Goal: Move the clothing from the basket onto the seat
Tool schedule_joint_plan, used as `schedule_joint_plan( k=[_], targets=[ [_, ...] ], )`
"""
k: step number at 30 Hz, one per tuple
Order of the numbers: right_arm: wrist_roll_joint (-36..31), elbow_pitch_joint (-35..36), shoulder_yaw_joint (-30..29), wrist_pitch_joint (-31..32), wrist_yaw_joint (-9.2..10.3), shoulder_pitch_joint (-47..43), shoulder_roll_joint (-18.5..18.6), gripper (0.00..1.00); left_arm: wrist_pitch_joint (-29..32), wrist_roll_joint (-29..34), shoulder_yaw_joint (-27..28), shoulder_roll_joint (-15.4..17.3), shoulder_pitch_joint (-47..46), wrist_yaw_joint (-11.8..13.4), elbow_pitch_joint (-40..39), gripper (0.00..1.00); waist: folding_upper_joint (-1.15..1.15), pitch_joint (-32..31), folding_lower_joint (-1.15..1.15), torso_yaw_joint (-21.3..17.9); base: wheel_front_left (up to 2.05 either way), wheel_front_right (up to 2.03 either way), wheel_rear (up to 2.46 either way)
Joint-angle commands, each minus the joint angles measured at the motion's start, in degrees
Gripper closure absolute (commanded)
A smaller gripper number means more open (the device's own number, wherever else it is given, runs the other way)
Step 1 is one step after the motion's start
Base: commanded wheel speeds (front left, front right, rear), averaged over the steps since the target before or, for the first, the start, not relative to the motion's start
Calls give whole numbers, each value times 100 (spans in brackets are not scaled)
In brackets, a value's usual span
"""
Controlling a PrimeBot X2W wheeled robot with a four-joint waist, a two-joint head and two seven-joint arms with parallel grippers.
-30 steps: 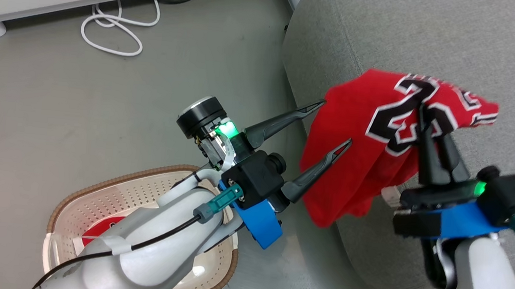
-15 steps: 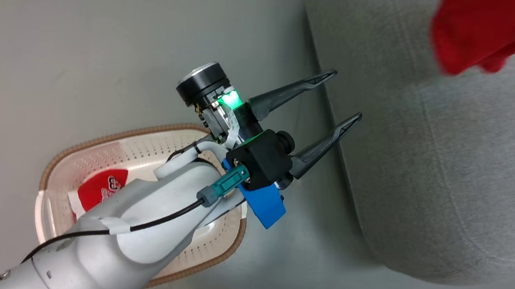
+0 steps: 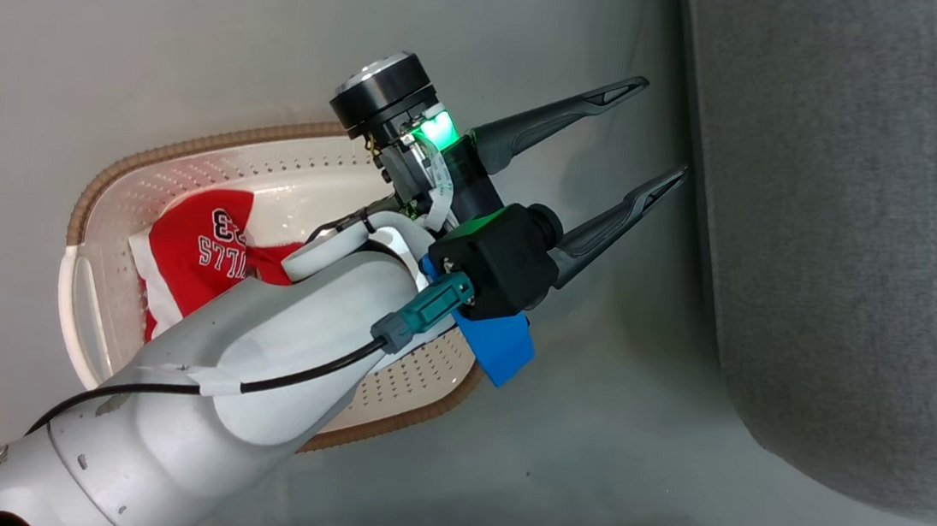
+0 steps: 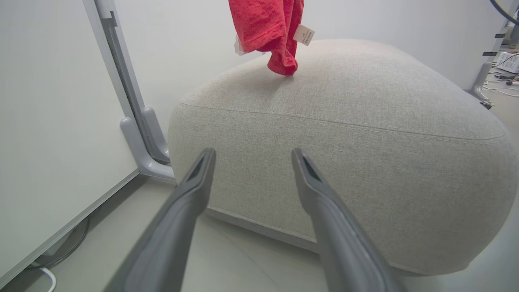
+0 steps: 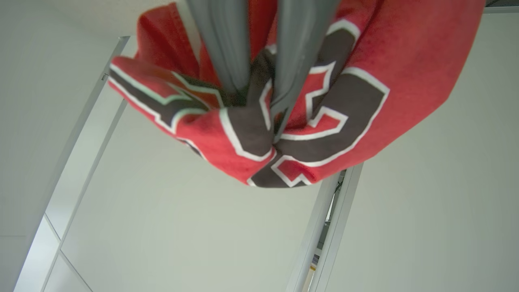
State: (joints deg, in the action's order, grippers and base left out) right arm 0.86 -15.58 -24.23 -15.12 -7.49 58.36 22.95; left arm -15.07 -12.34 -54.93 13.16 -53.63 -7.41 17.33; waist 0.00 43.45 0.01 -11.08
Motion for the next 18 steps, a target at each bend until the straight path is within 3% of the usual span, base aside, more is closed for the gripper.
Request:
schedule_joint_plan(
  k=[1,9,18],
  targets=[
    [-87,-284,-26,-6,-1,140,102,100,-16,28,-20,3,-130,-10,-19,0,0,219,-1,118,0,0,0],
    [-122,-1759,-156,-5,-1,369,231,100,-16,25,-29,24,-200,-10,-22,0,0,388,-1,203,0,0,0],
    [-112,-2582,-302,-4,-1,202,159,100,-16,22,2,42,-157,-10,1,0,0,381,-1,221,0,0,0]
  ],
)
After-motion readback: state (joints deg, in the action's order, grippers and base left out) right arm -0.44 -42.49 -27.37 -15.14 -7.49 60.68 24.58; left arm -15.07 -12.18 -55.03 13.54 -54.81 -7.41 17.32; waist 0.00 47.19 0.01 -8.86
